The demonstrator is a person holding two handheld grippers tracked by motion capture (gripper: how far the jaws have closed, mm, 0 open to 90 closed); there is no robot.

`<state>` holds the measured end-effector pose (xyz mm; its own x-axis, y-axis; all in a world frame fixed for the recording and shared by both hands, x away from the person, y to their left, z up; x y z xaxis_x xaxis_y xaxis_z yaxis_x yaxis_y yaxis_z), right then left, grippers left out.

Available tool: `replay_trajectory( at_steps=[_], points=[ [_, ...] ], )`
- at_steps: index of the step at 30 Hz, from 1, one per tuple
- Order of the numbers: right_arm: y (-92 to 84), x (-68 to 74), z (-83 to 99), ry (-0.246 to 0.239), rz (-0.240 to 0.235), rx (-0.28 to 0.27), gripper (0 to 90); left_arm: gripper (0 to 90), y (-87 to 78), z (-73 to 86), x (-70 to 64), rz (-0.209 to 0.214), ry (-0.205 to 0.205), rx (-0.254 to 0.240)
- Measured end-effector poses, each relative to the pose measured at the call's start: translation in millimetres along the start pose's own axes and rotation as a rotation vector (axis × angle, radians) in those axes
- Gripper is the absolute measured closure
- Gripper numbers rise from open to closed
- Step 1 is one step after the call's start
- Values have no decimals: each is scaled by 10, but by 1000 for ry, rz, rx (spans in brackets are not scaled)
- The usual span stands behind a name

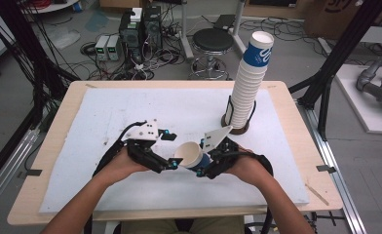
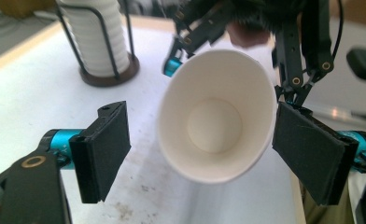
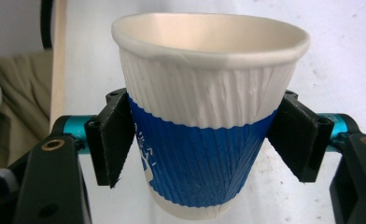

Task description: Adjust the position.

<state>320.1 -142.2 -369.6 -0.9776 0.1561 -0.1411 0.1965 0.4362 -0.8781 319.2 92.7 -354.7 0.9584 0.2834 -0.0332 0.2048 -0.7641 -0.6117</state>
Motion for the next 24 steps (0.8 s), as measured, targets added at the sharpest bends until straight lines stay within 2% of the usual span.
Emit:
replay_trajectory(
  at_steps=[3,7,13,18,24],
  points=[
    [-42,-31,87,43,-15,-63,279,183,-83,53,40,-16,-36,-69],
    [-84,-74,203,94,-25,-136,281,183,-173,117,86,-45,-74,-131],
    [-112,-116,360,149,-2,-213,281,179,-275,217,142,-85,-119,-217],
    [-122,-131,482,201,33,-267,280,175,-284,334,162,-109,-153,-238],
    [-122,-129,599,235,65,-325,279,174,-256,462,176,-128,-191,-256]
  ],
)
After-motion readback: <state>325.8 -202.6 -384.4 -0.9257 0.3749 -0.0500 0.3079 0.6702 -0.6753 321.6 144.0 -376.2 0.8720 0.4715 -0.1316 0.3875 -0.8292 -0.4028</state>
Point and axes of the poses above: each handheld gripper's, and its own axes: y roughly forward along the jaws, z roughly out of its underside, x roughly to its left, the point moved 2 cm from there along y, roughly forward along the jaws, and after that the axes turned 15 degrees about x, right-handed, at the moved point
